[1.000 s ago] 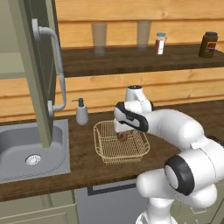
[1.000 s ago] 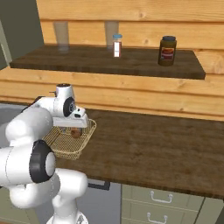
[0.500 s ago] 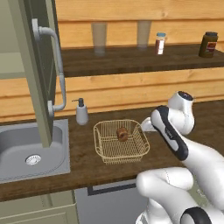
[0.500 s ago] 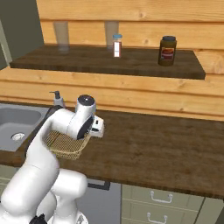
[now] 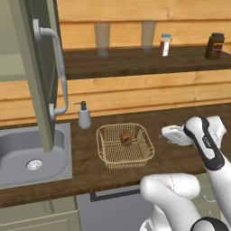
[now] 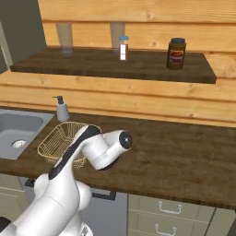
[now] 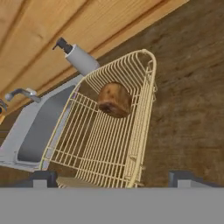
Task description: Open the cabinet, pick up the bread from the cabinet and place it in the basket. Then move the basket to the dining counter.
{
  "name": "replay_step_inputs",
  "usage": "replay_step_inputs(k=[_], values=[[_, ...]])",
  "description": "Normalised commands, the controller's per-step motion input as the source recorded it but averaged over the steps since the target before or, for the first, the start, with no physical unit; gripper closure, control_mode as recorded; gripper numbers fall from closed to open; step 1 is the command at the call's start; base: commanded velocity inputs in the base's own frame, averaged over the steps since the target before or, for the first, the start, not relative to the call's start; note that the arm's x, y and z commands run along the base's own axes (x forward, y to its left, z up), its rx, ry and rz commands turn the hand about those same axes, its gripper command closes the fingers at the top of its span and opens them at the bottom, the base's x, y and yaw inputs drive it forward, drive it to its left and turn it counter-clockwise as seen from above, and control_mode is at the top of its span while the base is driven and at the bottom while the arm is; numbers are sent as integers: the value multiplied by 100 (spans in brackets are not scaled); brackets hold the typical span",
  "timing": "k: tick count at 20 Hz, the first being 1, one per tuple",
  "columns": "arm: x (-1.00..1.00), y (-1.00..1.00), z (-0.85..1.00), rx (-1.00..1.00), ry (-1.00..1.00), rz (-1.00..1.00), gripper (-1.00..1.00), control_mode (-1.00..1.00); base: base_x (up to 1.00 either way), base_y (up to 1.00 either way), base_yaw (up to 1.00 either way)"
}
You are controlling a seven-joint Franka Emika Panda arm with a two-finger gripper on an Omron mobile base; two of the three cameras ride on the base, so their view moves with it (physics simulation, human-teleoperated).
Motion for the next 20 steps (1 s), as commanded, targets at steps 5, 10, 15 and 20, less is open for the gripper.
replay_step_inputs(k=[5,10,15,20], values=[[0,18,21,13,4,7,-100,-100,0,0,0],[0,33,4,1,11,5,-100,-100,0,0,0],[18,-12,0,0,5,0,-100,-100,0,0,0],[31,-25,-2,1,3,0,-100,-100,0,0,0]])
